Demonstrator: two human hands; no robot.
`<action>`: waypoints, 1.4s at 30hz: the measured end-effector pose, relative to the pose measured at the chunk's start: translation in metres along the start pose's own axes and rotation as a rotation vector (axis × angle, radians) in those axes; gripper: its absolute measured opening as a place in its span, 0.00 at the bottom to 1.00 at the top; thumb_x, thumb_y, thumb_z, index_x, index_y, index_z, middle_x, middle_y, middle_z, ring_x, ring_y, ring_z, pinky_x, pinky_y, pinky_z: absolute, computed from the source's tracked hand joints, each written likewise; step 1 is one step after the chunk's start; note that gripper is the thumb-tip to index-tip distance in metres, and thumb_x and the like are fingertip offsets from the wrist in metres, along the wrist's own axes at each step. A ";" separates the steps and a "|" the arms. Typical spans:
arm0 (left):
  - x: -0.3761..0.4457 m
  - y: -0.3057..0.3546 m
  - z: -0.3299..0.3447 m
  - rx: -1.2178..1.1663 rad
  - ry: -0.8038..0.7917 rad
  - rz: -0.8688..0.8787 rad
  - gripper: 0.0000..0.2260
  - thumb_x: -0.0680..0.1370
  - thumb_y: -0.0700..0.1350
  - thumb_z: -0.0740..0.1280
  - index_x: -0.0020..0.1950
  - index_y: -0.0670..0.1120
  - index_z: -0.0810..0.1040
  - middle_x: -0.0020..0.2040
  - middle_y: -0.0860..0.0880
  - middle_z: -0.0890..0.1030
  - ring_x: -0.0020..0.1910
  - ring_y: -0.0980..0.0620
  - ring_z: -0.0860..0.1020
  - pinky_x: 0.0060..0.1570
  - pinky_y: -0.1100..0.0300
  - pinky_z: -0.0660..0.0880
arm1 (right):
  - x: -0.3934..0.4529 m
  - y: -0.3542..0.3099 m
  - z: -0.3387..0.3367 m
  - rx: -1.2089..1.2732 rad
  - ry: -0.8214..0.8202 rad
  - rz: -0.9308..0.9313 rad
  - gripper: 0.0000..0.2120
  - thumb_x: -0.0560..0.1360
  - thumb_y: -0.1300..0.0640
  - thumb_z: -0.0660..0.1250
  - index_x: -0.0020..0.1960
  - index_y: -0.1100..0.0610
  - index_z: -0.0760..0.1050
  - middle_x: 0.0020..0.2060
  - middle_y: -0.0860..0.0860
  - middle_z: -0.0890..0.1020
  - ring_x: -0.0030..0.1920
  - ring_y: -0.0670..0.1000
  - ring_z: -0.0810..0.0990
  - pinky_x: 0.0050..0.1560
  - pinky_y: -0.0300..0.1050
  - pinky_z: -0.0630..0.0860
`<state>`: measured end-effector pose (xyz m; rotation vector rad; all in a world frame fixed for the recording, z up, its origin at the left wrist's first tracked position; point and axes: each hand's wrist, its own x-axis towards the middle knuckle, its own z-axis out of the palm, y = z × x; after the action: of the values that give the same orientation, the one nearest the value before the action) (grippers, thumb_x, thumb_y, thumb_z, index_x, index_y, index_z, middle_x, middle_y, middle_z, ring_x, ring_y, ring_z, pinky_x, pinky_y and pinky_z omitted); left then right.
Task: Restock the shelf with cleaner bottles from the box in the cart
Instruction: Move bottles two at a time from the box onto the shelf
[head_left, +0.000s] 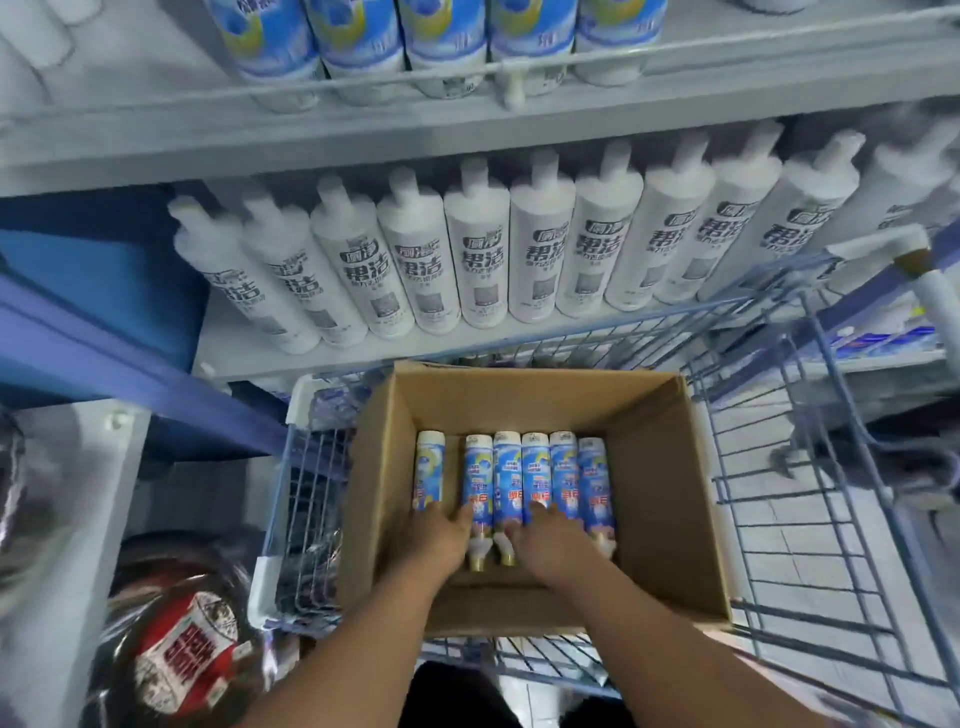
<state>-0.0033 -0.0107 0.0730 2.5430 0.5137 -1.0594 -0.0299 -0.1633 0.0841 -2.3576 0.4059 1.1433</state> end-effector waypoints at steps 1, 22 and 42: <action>0.006 -0.002 0.006 -0.007 -0.011 -0.034 0.27 0.80 0.63 0.56 0.69 0.46 0.74 0.68 0.41 0.76 0.65 0.41 0.75 0.62 0.54 0.71 | 0.011 -0.002 0.008 0.058 -0.023 0.030 0.28 0.83 0.41 0.53 0.74 0.58 0.65 0.70 0.59 0.71 0.68 0.61 0.71 0.67 0.55 0.70; 0.188 -0.053 0.150 -0.833 0.075 -0.591 0.28 0.80 0.60 0.63 0.73 0.43 0.70 0.67 0.38 0.76 0.63 0.39 0.76 0.61 0.49 0.73 | 0.214 0.018 0.180 1.335 -0.289 0.502 0.32 0.68 0.47 0.79 0.68 0.53 0.72 0.56 0.54 0.84 0.52 0.52 0.85 0.39 0.44 0.83; 0.123 -0.017 0.092 -1.025 -0.040 -0.403 0.20 0.74 0.53 0.74 0.57 0.41 0.74 0.51 0.45 0.82 0.38 0.52 0.80 0.29 0.62 0.71 | 0.143 0.010 0.092 1.301 -0.257 0.368 0.34 0.56 0.45 0.84 0.59 0.55 0.81 0.51 0.51 0.87 0.56 0.55 0.84 0.63 0.59 0.77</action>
<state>0.0144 -0.0118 -0.0803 1.5360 1.2110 -0.6709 -0.0081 -0.1296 -0.0812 -1.0121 1.0975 0.8570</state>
